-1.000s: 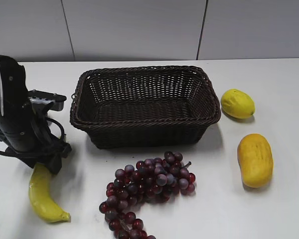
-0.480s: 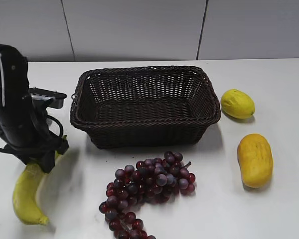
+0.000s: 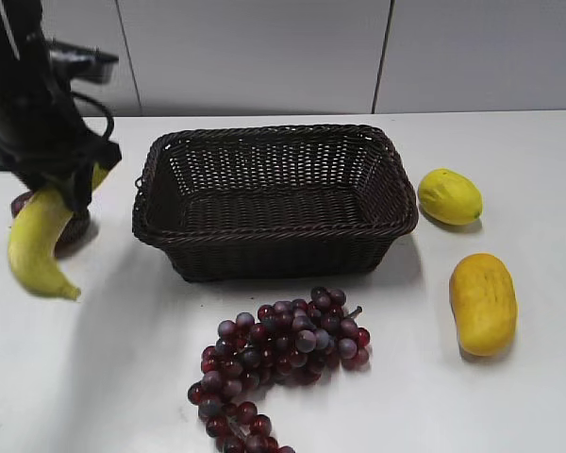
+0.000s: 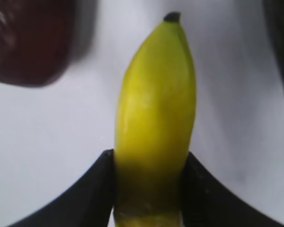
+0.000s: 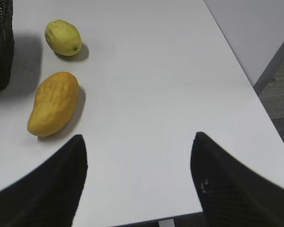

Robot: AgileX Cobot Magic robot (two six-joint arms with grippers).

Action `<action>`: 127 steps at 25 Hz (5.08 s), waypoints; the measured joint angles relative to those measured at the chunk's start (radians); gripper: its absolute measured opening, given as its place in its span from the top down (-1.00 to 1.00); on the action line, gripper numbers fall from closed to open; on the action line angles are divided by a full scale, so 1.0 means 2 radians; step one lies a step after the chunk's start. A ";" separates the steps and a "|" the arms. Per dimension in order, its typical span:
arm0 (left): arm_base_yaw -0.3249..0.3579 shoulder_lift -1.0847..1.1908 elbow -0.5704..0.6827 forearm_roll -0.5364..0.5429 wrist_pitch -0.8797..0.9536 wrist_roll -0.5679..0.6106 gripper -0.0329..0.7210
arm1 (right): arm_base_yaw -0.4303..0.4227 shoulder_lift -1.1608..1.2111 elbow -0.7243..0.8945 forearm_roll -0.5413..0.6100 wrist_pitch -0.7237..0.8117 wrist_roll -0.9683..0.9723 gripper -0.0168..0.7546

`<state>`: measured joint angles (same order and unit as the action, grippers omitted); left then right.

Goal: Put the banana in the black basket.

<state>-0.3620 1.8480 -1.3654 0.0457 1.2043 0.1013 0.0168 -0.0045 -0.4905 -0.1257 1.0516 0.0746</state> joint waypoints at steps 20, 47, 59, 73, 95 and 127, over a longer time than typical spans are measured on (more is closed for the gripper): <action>-0.072 0.032 -0.182 -0.146 -0.211 -0.004 0.12 | 0.000 0.000 0.000 0.000 0.000 0.000 -0.47; -0.073 0.090 -0.183 -0.096 -0.128 -0.005 -0.77 | 0.000 0.000 0.000 0.000 0.000 0.000 -0.47; -0.073 -0.025 -0.184 -0.064 0.005 -0.005 -0.67 | 0.000 0.000 0.000 0.000 0.000 0.000 -0.47; -0.050 -0.090 -0.152 -0.014 0.006 -0.018 -0.66 | 0.000 0.000 0.000 0.000 0.000 0.000 -0.47; 0.073 -0.444 0.332 -0.029 -0.052 -0.018 -0.66 | 0.000 0.000 0.000 0.000 0.000 0.000 -0.47; 0.073 -0.689 0.426 -0.028 -0.075 -0.016 -0.66 | 0.000 0.000 0.000 0.000 0.000 0.000 -0.47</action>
<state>-0.2164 0.4708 -0.5143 -0.0104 1.0535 0.0696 0.0168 -0.0045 -0.4905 -0.1257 1.0508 0.0737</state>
